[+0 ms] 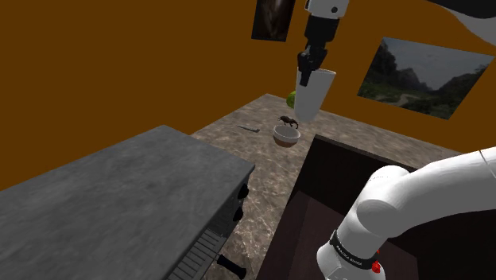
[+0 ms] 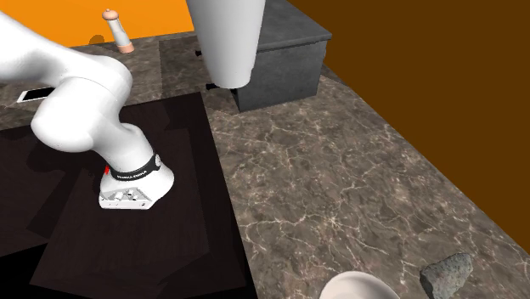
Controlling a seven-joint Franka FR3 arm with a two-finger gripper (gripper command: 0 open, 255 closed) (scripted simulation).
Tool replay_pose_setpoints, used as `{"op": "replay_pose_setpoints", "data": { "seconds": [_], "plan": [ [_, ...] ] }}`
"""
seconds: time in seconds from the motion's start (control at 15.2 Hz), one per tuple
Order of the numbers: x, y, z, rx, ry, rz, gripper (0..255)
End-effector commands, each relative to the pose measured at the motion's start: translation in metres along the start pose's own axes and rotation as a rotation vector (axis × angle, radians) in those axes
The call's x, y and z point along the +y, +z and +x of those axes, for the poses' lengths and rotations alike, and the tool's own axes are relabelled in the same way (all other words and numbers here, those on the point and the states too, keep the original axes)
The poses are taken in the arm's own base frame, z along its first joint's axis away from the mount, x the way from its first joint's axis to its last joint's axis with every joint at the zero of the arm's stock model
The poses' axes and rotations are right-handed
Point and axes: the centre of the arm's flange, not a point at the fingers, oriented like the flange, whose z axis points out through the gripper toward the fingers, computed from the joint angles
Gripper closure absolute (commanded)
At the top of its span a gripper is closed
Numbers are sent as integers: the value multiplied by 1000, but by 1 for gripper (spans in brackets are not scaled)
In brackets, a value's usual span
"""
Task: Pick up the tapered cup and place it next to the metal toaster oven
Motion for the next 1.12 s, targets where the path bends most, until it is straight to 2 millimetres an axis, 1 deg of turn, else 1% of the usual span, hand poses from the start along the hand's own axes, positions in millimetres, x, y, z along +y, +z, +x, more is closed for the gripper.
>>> {"op": "replay_pose_setpoints", "data": {
  "seconds": [0.0,0.73,0.79,1.06],
  "plan": [
    [-22,-3,-14,0,1,-1,255],
    [-149,-25,-80,0,1,-1,255],
    [-166,-28,-89,0,1,-1,255],
    [-169,-7,-90,0,1,-1,255]
  ]
}}
